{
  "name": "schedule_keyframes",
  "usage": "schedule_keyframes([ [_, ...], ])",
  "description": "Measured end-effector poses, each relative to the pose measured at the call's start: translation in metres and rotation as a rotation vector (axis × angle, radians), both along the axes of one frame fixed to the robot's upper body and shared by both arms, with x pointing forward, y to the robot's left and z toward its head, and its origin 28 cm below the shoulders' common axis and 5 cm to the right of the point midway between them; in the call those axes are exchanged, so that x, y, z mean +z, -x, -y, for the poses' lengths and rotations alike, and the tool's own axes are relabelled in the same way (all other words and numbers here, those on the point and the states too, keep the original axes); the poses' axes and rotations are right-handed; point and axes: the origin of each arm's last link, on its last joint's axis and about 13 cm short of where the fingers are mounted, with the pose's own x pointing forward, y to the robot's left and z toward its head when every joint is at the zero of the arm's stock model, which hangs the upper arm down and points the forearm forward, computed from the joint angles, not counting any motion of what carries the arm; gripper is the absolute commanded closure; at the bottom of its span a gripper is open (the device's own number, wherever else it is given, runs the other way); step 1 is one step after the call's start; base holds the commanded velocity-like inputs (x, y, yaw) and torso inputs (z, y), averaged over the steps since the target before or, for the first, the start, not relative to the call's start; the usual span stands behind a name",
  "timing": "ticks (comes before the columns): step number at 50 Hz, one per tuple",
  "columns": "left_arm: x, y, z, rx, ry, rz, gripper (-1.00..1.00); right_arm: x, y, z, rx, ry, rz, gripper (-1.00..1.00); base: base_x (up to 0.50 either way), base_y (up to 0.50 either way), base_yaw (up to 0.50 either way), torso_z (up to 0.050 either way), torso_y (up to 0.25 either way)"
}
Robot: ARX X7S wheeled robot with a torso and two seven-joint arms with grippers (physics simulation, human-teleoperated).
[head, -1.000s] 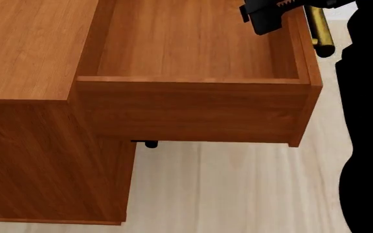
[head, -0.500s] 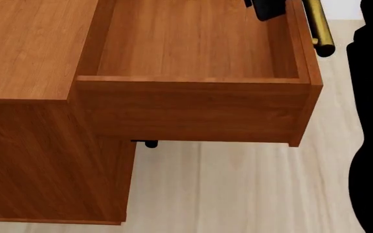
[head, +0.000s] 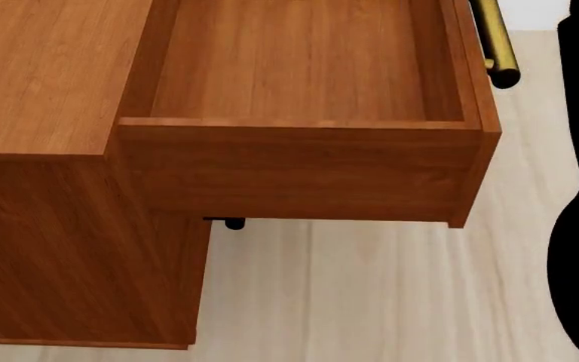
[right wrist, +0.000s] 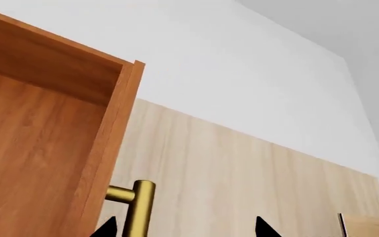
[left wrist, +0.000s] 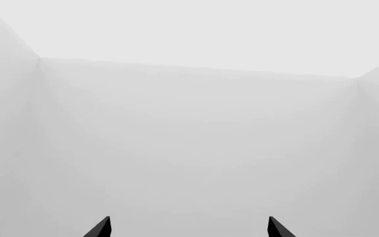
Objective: Close the bottom drawer of the cabinet and open the top drawer.
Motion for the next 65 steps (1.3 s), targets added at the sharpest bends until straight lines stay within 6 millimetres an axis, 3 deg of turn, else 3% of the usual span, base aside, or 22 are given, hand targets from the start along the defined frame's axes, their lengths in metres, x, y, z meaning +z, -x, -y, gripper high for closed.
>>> schedule_keyframes([
  [30,0.004,0.003,0.000,-0.003,-0.007,0.011,-1.00,0.019,0.023,0.013,-0.024,-0.041,0.091,-1.00,0.00,0.00,0.00,0.000,0.000],
  [49,0.002,0.002,-0.001,-0.004,-0.004,0.008,-1.00,0.031,0.049,0.033,-0.058,-0.112,0.166,-1.00,0.00,0.00,0.00,0.000,0.000],
  [65,0.001,0.001,-0.002,-0.005,-0.002,0.007,-1.00,0.028,0.081,0.046,-0.105,-0.179,0.214,-1.00,0.00,0.00,0.00,0.000,0.000],
])
